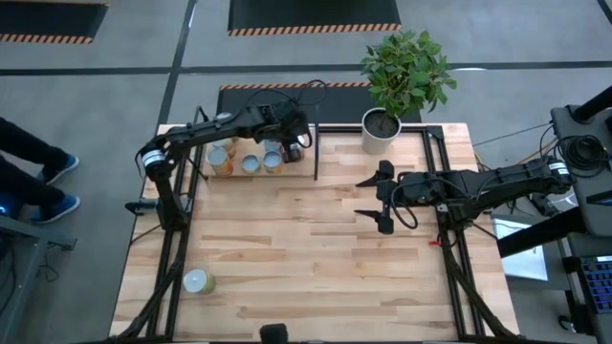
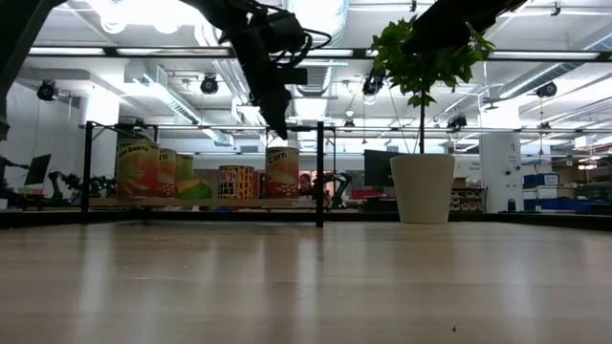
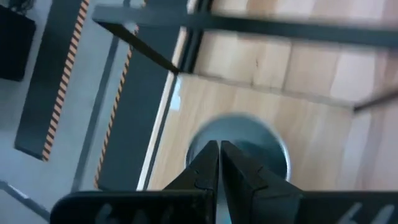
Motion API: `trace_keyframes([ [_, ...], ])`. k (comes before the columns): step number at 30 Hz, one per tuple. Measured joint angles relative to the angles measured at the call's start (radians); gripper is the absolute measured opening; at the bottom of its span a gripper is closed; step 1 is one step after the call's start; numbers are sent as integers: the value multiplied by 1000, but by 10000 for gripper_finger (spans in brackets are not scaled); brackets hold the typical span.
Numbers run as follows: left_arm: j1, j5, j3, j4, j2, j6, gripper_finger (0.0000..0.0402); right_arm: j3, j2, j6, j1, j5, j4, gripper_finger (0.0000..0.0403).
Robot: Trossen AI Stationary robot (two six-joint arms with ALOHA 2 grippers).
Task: Pick and place cans onto a shelf
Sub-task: Put the orange corn can on the shelf, then put the green oranges can on the shelf
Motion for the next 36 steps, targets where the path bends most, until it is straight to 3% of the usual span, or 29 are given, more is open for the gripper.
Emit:
trace_keyframes([
  [9, 5, 84, -17, -56, 23, 27, 0, 0, 0, 3, 0, 0, 0, 327],
  [20, 5, 83, -18, 5, 39, 4, 0, -1, 0, 13, 0, 0, 0, 327],
  [27, 5, -42, -18, 16, 39, -29, 0, -1, 0, 13, 0, 1, 0, 327],
  [36, -79, -46, -9, 41, -58, -90, 0, -1, 0, 13, 0, 7, 3, 327],
])
